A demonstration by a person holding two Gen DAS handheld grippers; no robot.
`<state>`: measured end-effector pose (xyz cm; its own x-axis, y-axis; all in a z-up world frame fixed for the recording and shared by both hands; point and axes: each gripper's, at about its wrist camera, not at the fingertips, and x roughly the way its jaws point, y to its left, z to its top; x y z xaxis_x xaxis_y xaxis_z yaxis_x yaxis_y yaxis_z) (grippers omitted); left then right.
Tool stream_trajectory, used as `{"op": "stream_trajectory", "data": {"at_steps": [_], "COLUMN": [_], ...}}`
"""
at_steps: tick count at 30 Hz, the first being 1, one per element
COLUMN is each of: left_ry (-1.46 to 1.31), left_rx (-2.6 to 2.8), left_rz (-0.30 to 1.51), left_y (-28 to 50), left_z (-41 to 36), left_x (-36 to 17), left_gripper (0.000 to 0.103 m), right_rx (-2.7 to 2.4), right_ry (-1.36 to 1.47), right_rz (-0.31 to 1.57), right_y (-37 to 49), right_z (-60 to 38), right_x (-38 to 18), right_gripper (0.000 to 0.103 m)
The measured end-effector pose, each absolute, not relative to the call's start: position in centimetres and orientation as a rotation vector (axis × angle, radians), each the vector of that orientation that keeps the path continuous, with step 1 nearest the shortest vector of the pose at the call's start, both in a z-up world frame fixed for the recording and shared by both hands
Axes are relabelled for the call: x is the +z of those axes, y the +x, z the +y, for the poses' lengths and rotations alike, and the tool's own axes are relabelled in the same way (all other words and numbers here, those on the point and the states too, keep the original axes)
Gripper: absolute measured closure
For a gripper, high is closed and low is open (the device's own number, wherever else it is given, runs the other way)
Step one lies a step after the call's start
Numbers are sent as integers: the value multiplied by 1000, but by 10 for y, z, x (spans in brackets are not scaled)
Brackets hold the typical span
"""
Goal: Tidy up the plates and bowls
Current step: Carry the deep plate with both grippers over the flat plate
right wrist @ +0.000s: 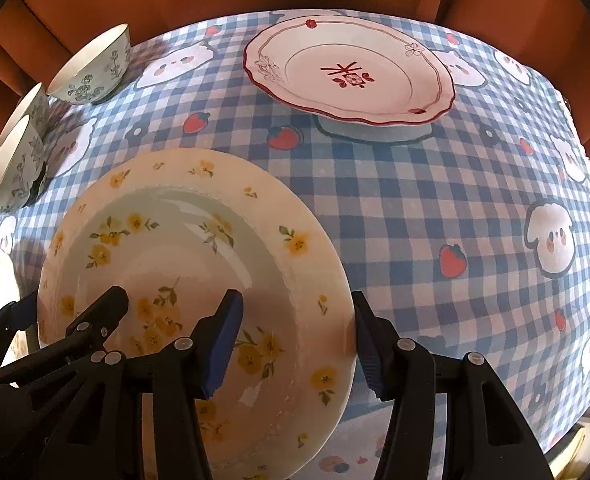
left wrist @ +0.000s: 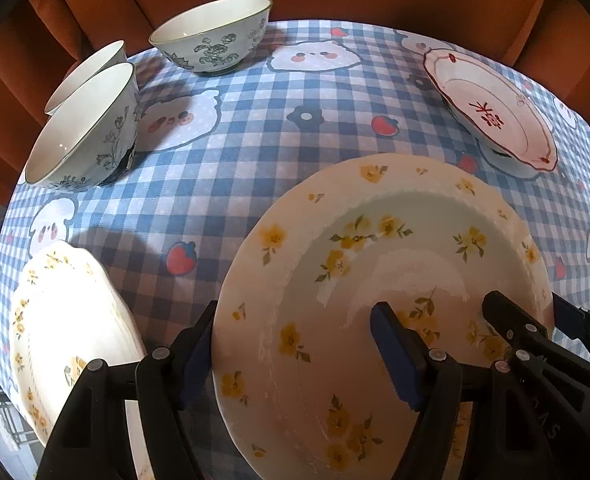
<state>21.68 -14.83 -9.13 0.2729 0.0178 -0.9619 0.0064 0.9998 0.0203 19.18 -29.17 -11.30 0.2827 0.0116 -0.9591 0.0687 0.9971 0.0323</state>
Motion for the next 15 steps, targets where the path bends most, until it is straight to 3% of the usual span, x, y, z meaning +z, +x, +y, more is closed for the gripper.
{"op": "stream_trajectory", "data": {"at_steps": [8,15], "left_ry": [28,44], "left_rx": [37,42], "left_rz": [1287,1294], "left_y": [211,211], "left_z": [-151,-151], "left_x": [-91,-87], "left_gripper": [30,32], "right_rx": [-20,-30], "right_ry": [83,98], "right_rz": [1282,1282], "right_y": [189,187], "right_z": [-295,-299], "right_x": [-114,-107], "right_gripper": [47,53]}}
